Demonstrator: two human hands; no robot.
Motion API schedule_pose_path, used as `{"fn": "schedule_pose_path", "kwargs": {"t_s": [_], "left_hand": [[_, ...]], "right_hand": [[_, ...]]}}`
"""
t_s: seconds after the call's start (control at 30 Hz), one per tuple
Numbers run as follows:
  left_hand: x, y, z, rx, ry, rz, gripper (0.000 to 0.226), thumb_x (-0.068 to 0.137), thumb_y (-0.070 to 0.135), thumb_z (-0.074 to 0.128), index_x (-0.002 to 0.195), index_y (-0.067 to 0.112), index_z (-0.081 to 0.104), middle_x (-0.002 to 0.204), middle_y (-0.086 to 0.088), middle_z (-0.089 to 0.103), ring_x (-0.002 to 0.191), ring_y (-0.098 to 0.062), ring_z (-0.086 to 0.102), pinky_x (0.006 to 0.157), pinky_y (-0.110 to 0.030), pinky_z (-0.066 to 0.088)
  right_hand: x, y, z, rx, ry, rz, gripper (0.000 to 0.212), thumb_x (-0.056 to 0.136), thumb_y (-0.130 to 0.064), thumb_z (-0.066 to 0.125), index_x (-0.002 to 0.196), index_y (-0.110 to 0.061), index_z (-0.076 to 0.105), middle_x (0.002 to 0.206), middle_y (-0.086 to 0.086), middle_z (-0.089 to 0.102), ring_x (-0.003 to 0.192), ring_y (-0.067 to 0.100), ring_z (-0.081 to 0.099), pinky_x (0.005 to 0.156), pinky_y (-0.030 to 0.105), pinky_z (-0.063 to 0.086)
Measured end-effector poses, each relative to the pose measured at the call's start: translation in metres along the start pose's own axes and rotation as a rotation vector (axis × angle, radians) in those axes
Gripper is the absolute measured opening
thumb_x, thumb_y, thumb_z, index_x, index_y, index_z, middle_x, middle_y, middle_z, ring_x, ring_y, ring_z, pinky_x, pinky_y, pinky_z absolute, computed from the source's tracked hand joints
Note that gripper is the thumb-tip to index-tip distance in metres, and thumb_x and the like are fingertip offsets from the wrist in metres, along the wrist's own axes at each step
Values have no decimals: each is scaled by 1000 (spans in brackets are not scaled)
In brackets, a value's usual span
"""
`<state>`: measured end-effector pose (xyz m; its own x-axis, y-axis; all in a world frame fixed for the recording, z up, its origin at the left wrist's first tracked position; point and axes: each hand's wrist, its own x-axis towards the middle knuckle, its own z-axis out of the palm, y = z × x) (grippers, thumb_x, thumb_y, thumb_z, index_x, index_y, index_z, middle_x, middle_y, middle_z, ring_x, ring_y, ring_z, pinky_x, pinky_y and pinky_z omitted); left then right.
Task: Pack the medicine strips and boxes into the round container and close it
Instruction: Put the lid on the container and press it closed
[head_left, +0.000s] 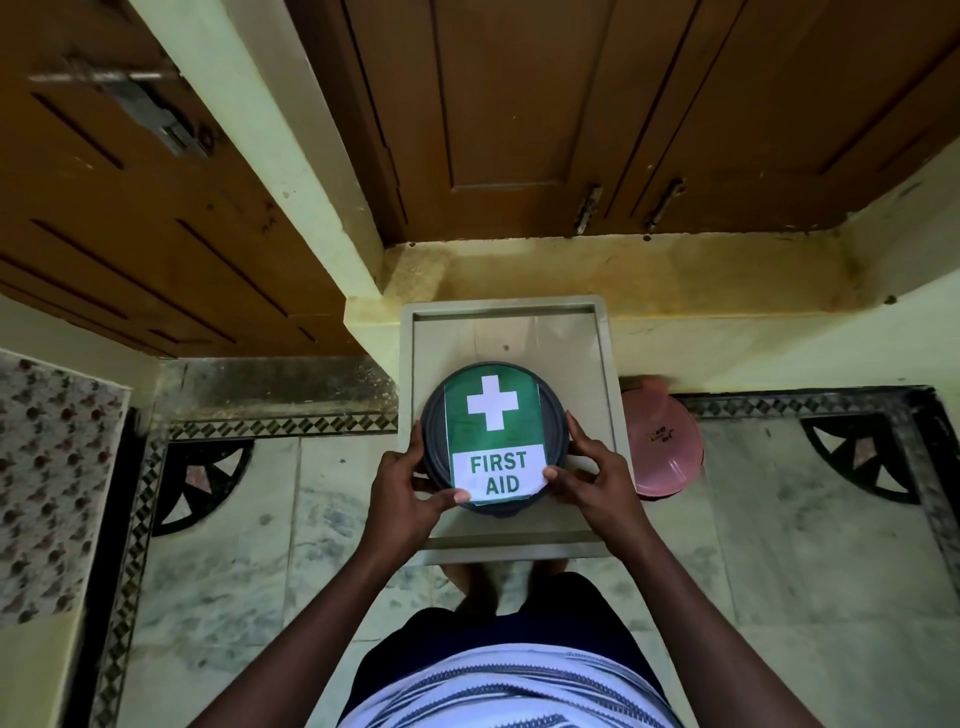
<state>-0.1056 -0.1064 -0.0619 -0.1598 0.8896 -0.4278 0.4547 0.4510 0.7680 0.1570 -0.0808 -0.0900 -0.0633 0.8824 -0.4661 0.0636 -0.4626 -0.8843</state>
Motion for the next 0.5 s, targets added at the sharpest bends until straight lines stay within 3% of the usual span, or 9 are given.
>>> {"fn": "schedule_pose_path", "kwargs": {"t_s": [0.1, 0.2, 0.27, 0.4, 0.5], "left_hand": [[0, 2, 2, -8, 14, -3, 104, 68, 20, 96, 157, 25, 41, 111, -10, 55, 87, -5, 65, 84, -24, 55], [-2, 0, 5, 15, 35, 21, 110, 69, 18, 95, 160, 28, 33, 109, -9, 54, 87, -1, 62, 83, -17, 50], [-2, -1, 8, 21, 45, 30, 111, 70, 18, 94, 160, 28, 30, 110, -9, 54, 87, 0, 61, 85, -21, 52], [3, -6, 6, 4, 11, 31, 112, 70, 25, 95, 162, 30, 30, 114, -8, 55, 90, -8, 68, 88, -27, 58], [3, -9, 3, -10, -8, 35, 114, 70, 25, 96, 162, 32, 28, 117, -8, 54, 93, -10, 68, 85, -18, 56]], "right_hand": [[-2, -2, 1, -65, 24, -8, 79, 80, -30, 84, 150, -36, 48, 143, 0, 60, 128, 23, 62, 83, 44, 64], [-3, -3, 2, -115, 34, -23, 83, 75, -39, 82, 150, -35, 48, 142, -3, 61, 128, 22, 62, 92, 53, 60], [-3, -5, 3, -118, 28, -33, 83, 74, -39, 82, 150, -34, 49, 144, -4, 60, 130, 21, 61, 93, 52, 60], [0, -6, -3, -108, 10, -28, 80, 78, -24, 85, 149, -35, 51, 141, 5, 62, 126, 27, 63, 79, 40, 65], [-1, -3, -7, -116, -21, -20, 91, 72, -22, 91, 150, -39, 48, 142, 4, 60, 128, 24, 62, 82, 41, 64]]}}
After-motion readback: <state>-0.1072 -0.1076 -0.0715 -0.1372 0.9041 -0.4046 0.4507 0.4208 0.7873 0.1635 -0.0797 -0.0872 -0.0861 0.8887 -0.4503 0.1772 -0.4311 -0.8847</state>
